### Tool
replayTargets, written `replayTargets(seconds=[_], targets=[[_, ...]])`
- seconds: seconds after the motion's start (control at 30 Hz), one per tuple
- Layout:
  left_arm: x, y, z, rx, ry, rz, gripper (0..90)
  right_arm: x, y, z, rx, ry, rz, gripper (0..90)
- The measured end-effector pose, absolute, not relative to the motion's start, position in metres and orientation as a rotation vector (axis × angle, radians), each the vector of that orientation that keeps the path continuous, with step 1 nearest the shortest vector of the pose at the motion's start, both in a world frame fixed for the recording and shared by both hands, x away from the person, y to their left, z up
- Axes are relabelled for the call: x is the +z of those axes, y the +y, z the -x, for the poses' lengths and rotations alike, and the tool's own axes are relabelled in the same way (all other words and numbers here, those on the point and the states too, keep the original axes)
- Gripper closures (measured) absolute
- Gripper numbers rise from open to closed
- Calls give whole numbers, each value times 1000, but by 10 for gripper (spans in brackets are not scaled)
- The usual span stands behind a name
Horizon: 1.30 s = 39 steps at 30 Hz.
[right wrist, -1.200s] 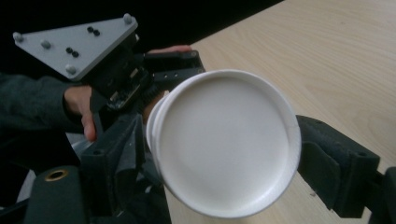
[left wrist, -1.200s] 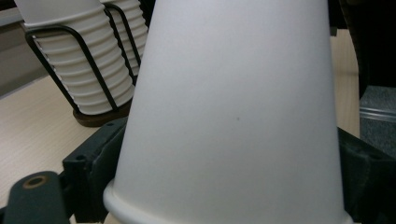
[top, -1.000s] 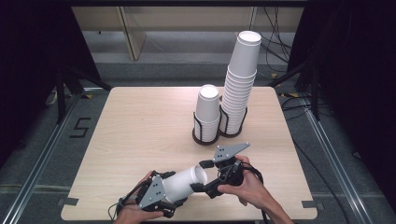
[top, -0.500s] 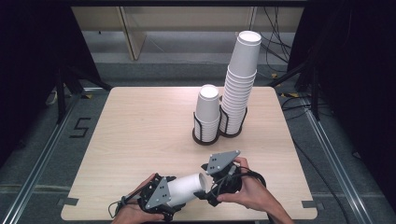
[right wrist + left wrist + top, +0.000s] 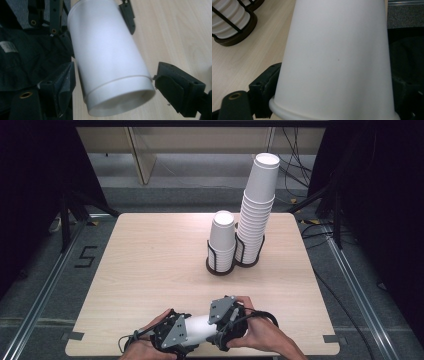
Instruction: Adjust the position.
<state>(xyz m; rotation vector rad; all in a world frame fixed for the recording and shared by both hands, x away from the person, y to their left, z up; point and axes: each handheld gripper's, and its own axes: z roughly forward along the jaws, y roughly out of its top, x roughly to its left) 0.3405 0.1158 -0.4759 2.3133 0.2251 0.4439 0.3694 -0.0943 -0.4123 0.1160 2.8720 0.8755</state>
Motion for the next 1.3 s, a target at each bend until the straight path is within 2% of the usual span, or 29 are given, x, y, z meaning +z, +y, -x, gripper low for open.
replayTargets(seconds=[0.47, 0.53, 0.63, 0.87, 0.93, 0.97, 1.07, 1.3], targets=[[-473, 113, -337, 426, 183, -2345, 145, -433, -75, -364, 691, 2879, 62, 188], [-474, 113, -336, 413, 178, -2343, 145, -435, -75, -360, 673, 2901, -9, 189], [-472, 113, -336, 419, 166, -2349, 145, -437, -73, -363, 678, 2890, 88, 198], [-472, 115, -338, 383, 152, -2323, 125, -439, -73, -363, 678, 2914, 93, 233], [-474, 118, -340, 357, 174, -2281, 103, -438, -76, -365, 709, 2919, 91, 231], [-475, 119, -340, 350, 192, -2239, 92, -436, -76, -370, 739, 2879, 190, 231], [-477, 124, -344, 326, 223, -2158, 74, -434, -82, -369, 826, 2926, 77, 231], [-475, 133, -347, 264, 257, -1936, 57, -426, -99, -382, 1055, 2905, 85, 231]])
